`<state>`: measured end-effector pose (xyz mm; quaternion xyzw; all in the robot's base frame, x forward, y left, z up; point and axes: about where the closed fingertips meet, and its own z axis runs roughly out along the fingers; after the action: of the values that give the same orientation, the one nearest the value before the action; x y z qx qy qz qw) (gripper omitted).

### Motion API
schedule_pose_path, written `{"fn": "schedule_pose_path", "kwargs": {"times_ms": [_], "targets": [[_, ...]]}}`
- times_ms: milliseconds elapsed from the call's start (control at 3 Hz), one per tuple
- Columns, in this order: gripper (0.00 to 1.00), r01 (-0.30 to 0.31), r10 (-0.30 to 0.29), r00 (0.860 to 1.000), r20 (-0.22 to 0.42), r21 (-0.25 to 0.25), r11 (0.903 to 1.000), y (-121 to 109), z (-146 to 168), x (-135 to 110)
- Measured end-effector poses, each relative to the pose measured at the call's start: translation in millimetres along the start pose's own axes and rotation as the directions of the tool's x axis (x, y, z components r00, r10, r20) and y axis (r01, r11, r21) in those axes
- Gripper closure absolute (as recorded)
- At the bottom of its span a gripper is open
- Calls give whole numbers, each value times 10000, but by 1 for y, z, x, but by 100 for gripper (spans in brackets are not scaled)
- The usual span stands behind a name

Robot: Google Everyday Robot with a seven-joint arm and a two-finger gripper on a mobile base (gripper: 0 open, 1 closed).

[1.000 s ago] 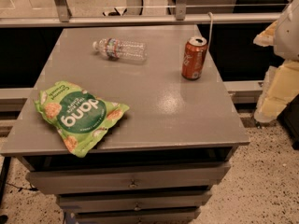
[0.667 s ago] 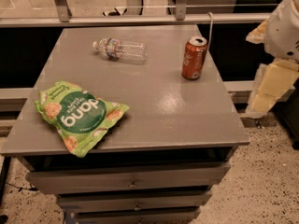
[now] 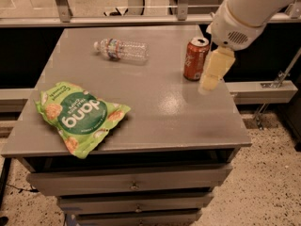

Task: Place water bottle upright

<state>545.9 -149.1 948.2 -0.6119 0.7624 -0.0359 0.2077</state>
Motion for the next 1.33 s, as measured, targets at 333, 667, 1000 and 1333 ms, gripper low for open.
{"fn": "schedule_pose_path", "kwargs": {"times_ms": [333, 667, 1000, 1333], "targets": [[0, -341, 337, 9980, 538, 68, 9994, -43, 28, -34], [0, -597, 540, 9867, 1531, 332, 9977, -89, 33, -82], [0, -587, 536, 9872, 1502, 300, 9978, -88, 35, -82], [0, -646, 603, 9826, 1759, 190, 9977, -87, 35, -81]]}}
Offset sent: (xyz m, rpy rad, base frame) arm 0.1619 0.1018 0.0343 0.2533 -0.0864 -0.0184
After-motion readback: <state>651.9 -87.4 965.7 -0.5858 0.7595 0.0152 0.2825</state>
